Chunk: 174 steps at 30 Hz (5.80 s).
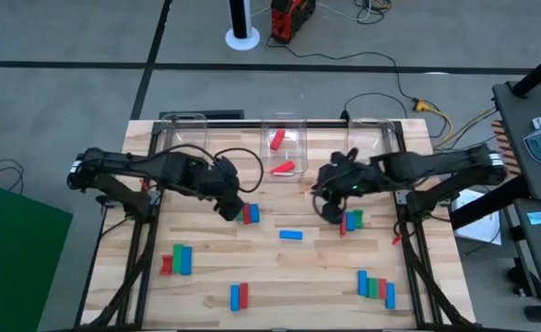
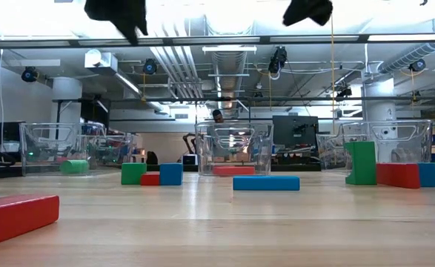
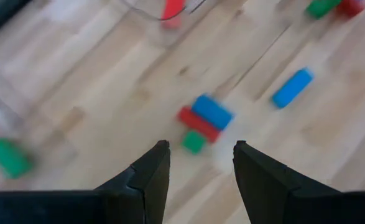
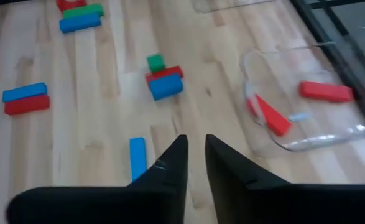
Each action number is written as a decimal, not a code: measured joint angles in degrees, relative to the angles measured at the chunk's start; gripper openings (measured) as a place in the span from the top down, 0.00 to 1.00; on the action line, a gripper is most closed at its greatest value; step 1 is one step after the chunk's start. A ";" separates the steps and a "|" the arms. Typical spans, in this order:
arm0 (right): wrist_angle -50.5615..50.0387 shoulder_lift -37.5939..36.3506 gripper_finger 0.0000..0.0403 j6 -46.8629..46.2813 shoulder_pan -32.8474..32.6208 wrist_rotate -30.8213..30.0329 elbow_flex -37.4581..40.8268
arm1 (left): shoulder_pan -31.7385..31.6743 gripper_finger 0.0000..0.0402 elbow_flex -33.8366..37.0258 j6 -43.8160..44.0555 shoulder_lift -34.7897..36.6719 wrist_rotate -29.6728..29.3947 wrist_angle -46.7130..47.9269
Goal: Sort blocks
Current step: Put the blue wooden block into the right transparent bin
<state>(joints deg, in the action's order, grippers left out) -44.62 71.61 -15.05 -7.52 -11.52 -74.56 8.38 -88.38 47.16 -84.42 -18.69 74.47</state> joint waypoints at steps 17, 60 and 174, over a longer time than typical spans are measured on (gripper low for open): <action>7.91 21.10 0.51 0.77 -6.26 2.37 -0.04 | 0.00 0.61 6.76 -11.97 16.20 -11.48 -3.47; 10.66 36.19 0.55 -0.82 -6.55 10.07 -0.04 | 0.00 0.61 17.59 -10.41 22.29 -14.35 -10.57; -14.01 0.36 0.76 -22.05 54.11 -1.62 7.71 | 0.00 0.61 17.59 -11.02 22.09 -15.38 -12.93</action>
<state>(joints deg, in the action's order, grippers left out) -58.63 71.97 -37.10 46.60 -13.15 -66.86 8.38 -70.78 36.14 -62.33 -34.06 61.54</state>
